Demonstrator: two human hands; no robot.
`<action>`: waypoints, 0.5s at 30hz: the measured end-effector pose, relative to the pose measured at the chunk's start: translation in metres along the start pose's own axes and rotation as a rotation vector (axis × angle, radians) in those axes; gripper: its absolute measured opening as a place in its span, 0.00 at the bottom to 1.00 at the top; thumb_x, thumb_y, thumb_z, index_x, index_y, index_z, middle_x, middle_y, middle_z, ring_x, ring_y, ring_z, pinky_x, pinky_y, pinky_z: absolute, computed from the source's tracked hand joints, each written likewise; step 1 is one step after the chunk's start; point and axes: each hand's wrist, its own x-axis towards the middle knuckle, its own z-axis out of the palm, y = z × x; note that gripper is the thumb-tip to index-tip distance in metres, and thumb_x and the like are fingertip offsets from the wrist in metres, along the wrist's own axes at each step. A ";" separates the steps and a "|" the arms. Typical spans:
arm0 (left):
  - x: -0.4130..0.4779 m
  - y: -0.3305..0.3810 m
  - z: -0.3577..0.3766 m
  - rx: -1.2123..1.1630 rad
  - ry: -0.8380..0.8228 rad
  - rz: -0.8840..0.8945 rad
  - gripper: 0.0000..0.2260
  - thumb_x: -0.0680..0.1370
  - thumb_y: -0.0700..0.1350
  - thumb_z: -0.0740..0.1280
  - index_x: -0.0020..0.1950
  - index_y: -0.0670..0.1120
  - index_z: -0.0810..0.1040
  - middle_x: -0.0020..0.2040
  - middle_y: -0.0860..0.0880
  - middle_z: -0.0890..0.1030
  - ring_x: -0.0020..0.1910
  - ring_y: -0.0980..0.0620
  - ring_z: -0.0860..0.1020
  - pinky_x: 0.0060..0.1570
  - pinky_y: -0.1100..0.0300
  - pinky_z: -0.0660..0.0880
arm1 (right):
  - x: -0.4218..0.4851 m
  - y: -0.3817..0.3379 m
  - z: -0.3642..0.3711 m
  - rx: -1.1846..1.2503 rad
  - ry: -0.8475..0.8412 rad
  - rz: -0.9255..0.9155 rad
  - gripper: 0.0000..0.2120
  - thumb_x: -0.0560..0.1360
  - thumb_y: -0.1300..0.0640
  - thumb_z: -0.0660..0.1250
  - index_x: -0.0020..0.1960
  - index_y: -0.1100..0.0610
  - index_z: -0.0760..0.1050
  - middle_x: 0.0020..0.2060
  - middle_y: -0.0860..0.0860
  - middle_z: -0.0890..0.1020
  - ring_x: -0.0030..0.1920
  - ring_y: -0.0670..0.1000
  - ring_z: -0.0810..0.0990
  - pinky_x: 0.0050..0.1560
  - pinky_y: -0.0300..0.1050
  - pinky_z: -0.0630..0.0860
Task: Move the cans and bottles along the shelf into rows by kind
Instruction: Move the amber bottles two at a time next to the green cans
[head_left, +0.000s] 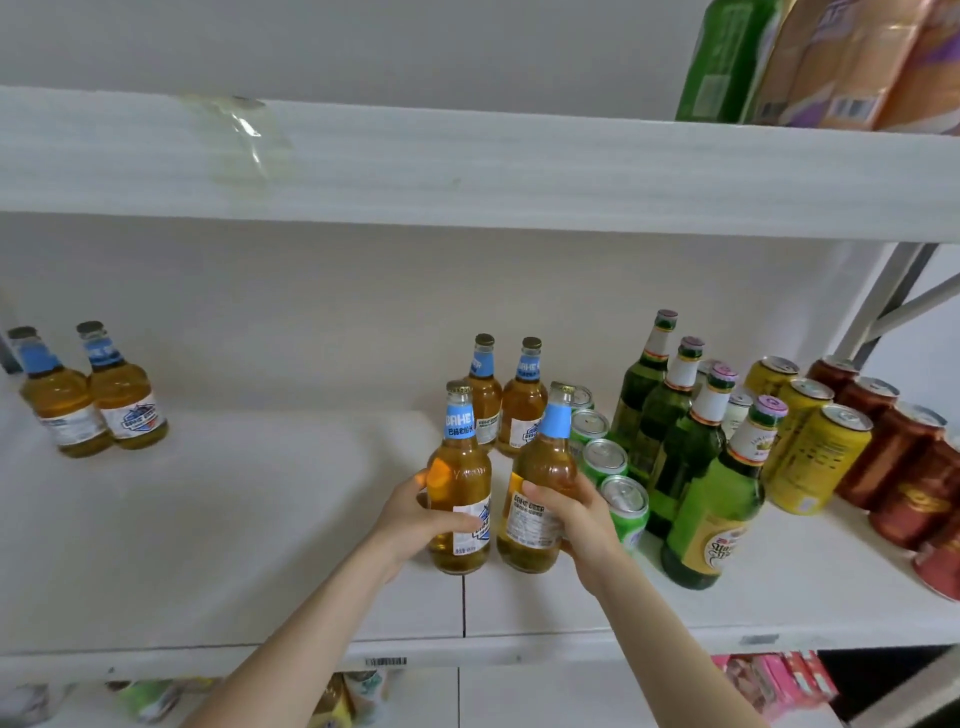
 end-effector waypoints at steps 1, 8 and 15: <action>0.007 0.001 -0.002 0.002 0.004 0.004 0.36 0.49 0.53 0.83 0.57 0.56 0.79 0.50 0.55 0.86 0.52 0.51 0.83 0.51 0.52 0.81 | 0.006 0.001 0.002 0.000 -0.001 -0.012 0.25 0.62 0.55 0.81 0.57 0.46 0.77 0.45 0.43 0.87 0.47 0.48 0.85 0.43 0.45 0.77; 0.057 0.002 -0.010 0.009 -0.023 0.047 0.39 0.49 0.49 0.84 0.59 0.56 0.78 0.52 0.53 0.86 0.53 0.50 0.84 0.56 0.45 0.80 | 0.050 0.006 0.015 0.038 0.037 -0.103 0.26 0.63 0.56 0.82 0.58 0.47 0.77 0.49 0.45 0.87 0.52 0.51 0.85 0.54 0.51 0.80; 0.097 -0.001 -0.005 0.021 -0.024 0.071 0.44 0.49 0.50 0.84 0.64 0.58 0.74 0.57 0.54 0.83 0.57 0.50 0.81 0.57 0.45 0.80 | 0.082 0.015 0.014 0.038 0.103 -0.177 0.25 0.65 0.61 0.80 0.59 0.50 0.77 0.50 0.48 0.86 0.49 0.46 0.85 0.46 0.42 0.81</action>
